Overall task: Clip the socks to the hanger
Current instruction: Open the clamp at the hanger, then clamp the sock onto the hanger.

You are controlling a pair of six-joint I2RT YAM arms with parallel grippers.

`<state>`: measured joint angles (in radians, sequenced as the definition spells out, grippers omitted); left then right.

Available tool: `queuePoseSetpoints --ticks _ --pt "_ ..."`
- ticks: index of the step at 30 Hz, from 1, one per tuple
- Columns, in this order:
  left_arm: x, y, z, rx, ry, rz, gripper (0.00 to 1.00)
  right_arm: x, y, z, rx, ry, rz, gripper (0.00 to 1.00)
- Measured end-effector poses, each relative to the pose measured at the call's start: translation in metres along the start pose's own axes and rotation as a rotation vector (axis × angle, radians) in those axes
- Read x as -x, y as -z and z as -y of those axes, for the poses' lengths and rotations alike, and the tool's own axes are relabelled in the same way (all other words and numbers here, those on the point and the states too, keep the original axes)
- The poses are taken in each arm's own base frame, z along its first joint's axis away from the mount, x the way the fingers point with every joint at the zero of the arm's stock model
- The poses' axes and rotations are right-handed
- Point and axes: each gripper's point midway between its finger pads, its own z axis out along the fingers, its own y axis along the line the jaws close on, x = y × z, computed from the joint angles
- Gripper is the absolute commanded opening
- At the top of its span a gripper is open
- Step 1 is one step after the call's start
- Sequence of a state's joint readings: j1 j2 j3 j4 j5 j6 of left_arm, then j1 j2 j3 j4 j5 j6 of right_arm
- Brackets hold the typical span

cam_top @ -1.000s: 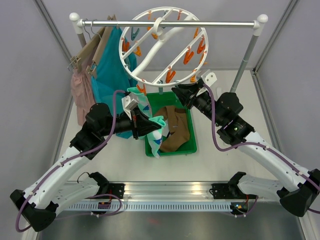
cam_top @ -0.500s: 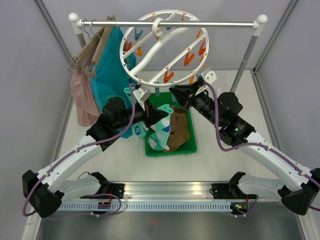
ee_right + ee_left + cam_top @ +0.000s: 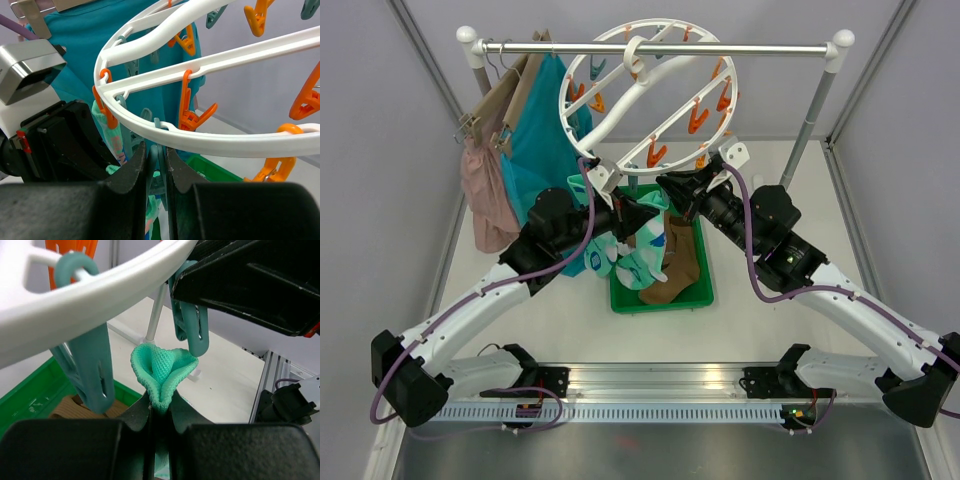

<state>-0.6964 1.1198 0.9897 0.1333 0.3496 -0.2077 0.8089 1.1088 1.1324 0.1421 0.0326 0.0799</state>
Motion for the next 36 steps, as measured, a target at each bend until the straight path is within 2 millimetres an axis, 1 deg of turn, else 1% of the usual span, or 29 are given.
queuePoseSetpoints --ticks 5,13,21,36 --pt "0.007 -0.001 0.001 -0.005 -0.008 0.022 0.02 0.000 0.000 0.000 -0.002 0.000 -0.001 0.00" --pt "0.010 -0.003 0.002 -0.011 -0.005 0.031 0.02 0.000 0.000 0.000 -0.002 0.000 0.000 0.00" --pt "0.014 -0.004 0.011 -0.059 0.017 0.044 0.02 0.002 -0.001 0.000 -0.001 -0.004 0.008 0.00" --pt "0.024 -0.005 0.018 -0.082 0.074 0.081 0.02 0.007 -0.001 -0.003 0.007 -0.005 0.032 0.00"
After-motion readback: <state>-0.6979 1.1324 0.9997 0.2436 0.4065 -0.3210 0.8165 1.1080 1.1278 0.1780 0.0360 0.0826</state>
